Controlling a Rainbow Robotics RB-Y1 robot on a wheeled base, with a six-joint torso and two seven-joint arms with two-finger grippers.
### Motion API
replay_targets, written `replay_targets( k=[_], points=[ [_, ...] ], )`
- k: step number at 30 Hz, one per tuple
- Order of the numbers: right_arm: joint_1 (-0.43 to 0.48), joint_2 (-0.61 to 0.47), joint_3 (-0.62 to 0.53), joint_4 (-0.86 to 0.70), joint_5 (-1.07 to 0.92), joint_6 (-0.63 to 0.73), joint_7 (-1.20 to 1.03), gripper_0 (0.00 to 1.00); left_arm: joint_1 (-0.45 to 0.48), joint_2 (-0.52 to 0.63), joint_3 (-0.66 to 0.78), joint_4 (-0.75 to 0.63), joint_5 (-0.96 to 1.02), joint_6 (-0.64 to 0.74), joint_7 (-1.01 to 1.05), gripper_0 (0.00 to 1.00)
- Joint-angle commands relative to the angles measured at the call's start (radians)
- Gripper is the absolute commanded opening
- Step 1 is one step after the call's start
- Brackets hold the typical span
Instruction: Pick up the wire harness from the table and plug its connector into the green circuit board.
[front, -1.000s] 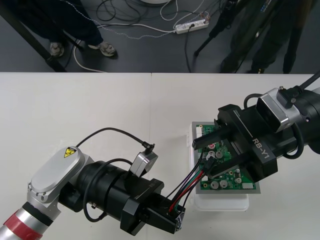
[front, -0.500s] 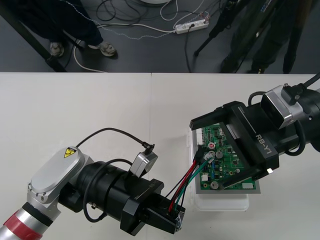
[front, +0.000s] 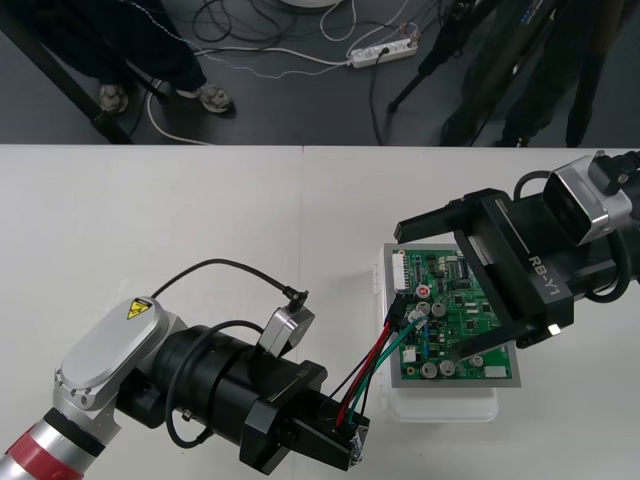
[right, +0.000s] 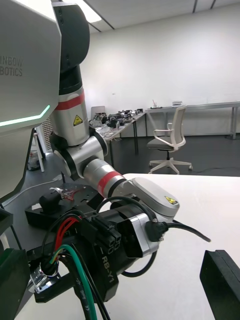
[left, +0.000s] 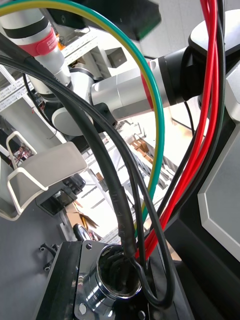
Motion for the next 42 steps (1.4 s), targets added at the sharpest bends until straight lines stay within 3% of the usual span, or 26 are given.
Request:
replay_targets(
  k=[1,11,20,42],
  points=[
    [0.027,-0.04,-0.091,-0.008,-0.018,-0.005,-0.009,1.0,0.02,-0.023,-0.016,-0.039,0.016,-0.049,0.051,0.0],
    [0.122,-0.071,-0.245,-0.007,-0.022,-0.005,-0.036,1.0,0.02,-0.023,-0.016,-0.039,0.016,-0.049,0.051,0.0],
    [0.159,-0.074,-0.282,-0.007,-0.01,-0.005,-0.053,1.0,0.022,-0.025,-0.016,-0.041,0.016,-0.049,0.051,0.0],
    [0.027,-0.077,-0.065,-0.007,-0.009,-0.005,-0.064,1.0,0.023,-0.025,-0.016,-0.044,0.02,-0.049,0.047,0.0]
  ],
)
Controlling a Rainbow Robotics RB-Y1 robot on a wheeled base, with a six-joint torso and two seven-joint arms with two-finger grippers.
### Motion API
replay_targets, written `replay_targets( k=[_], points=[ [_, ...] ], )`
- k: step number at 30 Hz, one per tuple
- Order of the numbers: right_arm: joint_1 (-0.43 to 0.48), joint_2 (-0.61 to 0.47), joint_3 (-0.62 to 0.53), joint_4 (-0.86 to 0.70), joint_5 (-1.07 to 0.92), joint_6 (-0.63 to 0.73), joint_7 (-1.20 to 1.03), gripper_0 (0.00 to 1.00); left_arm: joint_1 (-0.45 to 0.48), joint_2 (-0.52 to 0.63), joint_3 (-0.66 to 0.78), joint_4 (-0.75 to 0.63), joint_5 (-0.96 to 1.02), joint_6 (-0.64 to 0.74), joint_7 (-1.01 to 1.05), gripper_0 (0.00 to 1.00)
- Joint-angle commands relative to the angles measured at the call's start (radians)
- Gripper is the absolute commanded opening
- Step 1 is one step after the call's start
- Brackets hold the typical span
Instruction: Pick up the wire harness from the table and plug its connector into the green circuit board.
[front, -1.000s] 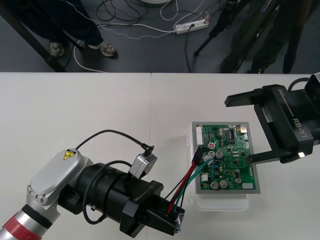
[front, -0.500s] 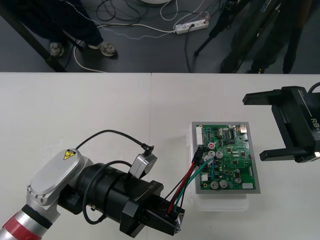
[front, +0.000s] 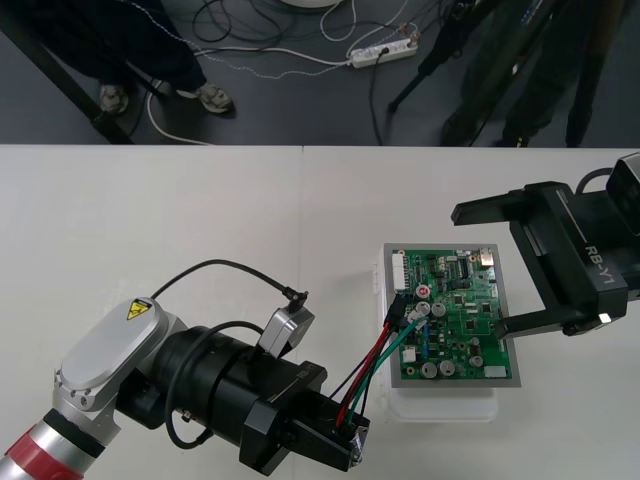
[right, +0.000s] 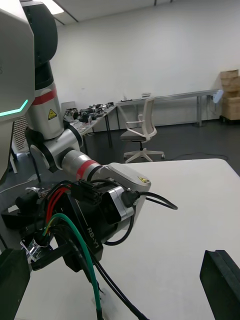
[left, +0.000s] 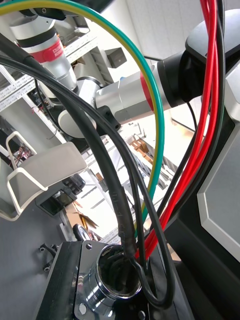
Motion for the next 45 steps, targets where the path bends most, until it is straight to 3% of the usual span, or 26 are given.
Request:
replay_targets(
  k=[1,14,45],
  points=[
    [-0.078,-0.039,0.077,-0.007,0.002,-0.005,-0.043,1.0,0.021,-0.025,-0.016,-0.043,0.02,-0.049,0.046,0.0],
    [-0.17,-0.033,0.163,0.001,0.028,-0.005,-0.047,1.0,0.024,-0.025,-0.016,-0.043,0.02,-0.049,0.043,0.0],
    [-0.207,0.03,0.252,-0.016,-0.011,-0.005,-0.026,1.0,0.027,-0.031,-0.016,-0.048,0.028,-0.049,0.042,0.0]
  ],
)
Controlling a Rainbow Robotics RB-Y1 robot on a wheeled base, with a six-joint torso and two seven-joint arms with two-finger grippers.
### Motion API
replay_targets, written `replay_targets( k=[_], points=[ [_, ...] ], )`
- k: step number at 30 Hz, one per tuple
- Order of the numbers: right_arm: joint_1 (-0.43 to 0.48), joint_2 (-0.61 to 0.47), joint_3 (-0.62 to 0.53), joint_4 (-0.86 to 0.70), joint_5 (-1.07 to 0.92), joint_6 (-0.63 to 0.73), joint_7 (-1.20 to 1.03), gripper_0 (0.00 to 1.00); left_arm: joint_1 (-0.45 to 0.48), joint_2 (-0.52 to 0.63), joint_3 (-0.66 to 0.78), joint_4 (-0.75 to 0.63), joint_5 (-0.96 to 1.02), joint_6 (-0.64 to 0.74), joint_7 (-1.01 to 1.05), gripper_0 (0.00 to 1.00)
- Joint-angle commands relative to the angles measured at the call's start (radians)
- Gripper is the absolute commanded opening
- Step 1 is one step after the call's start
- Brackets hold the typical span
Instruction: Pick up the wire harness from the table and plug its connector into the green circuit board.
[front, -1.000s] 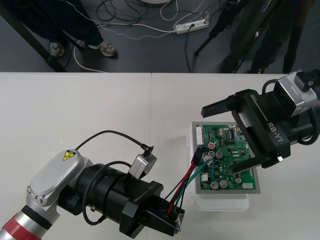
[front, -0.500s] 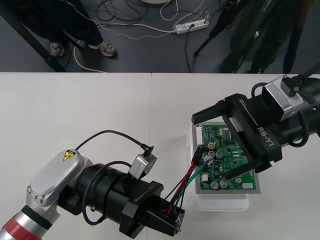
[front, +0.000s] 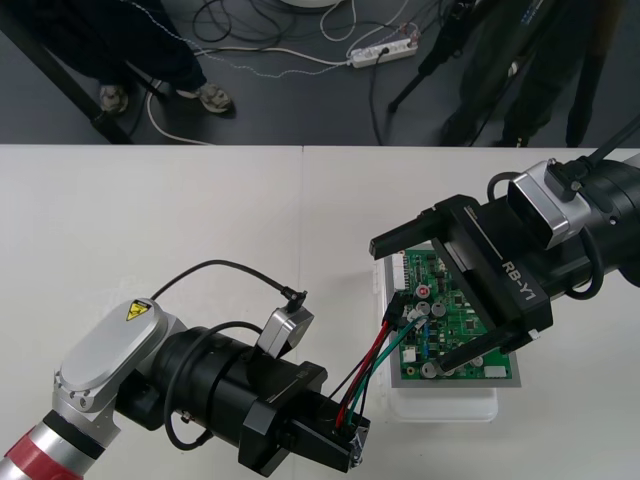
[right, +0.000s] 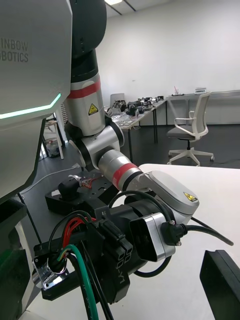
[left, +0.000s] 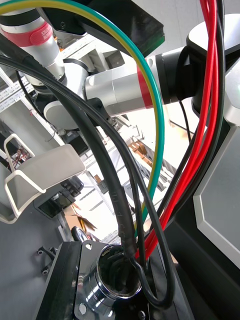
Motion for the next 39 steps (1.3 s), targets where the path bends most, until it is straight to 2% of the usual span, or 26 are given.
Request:
replay_targets(
  k=[1,26,27,29,30,31,32,36,39],
  points=[
    [-0.033,0.02,0.017,-0.017,-0.036,-0.005,-0.024,1.0,0.023,-0.029,-0.016,-0.043,0.019,-0.049,0.042,0.0],
    [-0.033,0.029,0.043,-0.028,-0.057,-0.005,-0.002,1.0,0.03,-0.029,-0.018,-0.055,0.018,-0.049,0.042,0.0],
    [-0.033,0.029,0.043,-0.028,-0.059,-0.005,-0.001,0.96,0.03,-0.029,-0.016,-0.055,0.018,-0.049,0.042,0.0],
    [-0.033,0.029,0.043,-0.028,-0.06,-0.005,-0.001,0.7,0.03,-0.029,-0.018,-0.055,0.018,-0.049,0.042,0.0],
    [-0.033,0.029,0.043,-0.028,-0.06,-0.005,-0.001,0.51,0.03,-0.029,-0.016,-0.055,0.018,-0.049,0.042,0.0],
    [-0.033,0.029,0.043,-0.028,-0.062,-0.005,-0.001,0.44,0.03,-0.029,-0.018,-0.055,0.016,-0.049,0.042,0.0],
    [-0.033,0.029,0.043,-0.028,-0.063,-0.005,-0.001,0.44,0.03,-0.029,-0.018,-0.055,0.016,-0.049,0.042,0.0],
    [-0.033,0.032,0.043,-0.028,-0.076,-0.005,-0.001,0.28,0.03,-0.031,-0.018,-0.055,0.016,-0.049,0.042,0.0],
    [-0.033,0.035,0.043,-0.028,-0.085,-0.005,-0.001,0.25,0.03,-0.029,-0.018,-0.055,0.016,-0.049,0.042,0.0]
  ],
)
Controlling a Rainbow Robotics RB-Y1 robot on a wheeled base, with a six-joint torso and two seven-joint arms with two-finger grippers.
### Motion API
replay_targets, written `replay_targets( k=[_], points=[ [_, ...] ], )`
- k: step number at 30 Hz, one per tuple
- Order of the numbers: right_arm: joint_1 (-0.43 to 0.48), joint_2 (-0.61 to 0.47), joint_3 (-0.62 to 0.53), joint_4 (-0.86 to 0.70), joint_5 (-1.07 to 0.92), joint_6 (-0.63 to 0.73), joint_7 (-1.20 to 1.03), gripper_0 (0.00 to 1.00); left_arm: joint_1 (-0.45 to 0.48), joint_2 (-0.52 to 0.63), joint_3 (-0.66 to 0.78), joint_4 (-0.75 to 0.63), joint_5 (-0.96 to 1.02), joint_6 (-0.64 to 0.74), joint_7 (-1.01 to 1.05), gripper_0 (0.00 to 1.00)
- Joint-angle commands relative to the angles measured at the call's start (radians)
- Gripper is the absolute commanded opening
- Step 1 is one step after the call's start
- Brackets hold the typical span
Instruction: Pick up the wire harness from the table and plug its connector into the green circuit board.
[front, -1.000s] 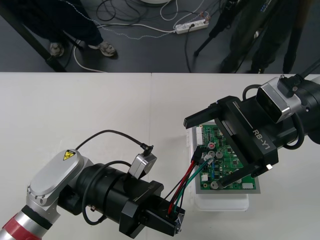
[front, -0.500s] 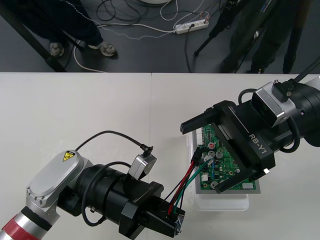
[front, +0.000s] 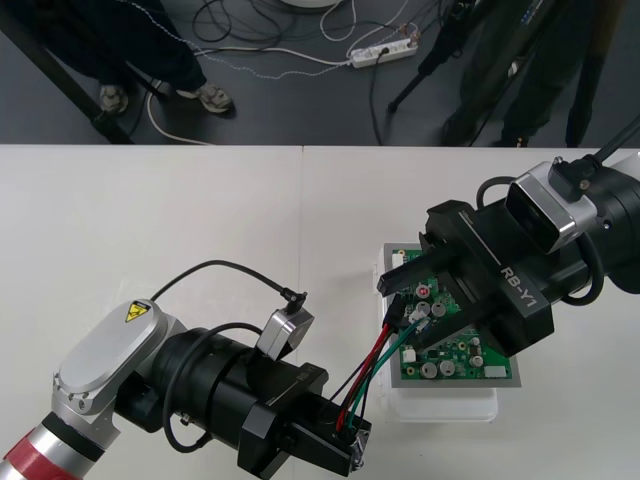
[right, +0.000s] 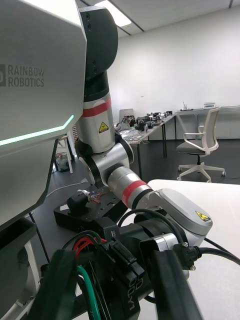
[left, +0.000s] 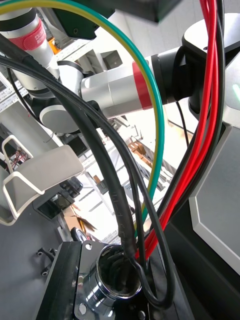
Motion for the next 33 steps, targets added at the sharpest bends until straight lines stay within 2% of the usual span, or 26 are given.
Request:
replay_targets(
  k=[1,16,21,33],
  points=[
    [-0.033,0.018,0.013,-0.027,-0.029,-0.005,-0.001,0.23,0.025,-0.029,-0.016,-0.038,0.015,-0.049,0.042,0.0],
    [-0.031,0.02,0.013,-0.019,-0.029,-0.005,-0.001,0.13,0.025,-0.029,-0.018,-0.04,0.013,-0.049,0.042,0.0],
    [-0.031,0.012,0.013,-0.017,-0.024,-0.005,-0.012,0.0,0.026,-0.029,-0.018,-0.038,0.012,-0.049,0.042,0.0],
    [-0.033,0.004,0.013,0.001,-0.024,-0.005,-0.012,0.0,0.026,-0.029,-0.018,-0.038,0.01,-0.049,0.042,0.0]
  ],
)
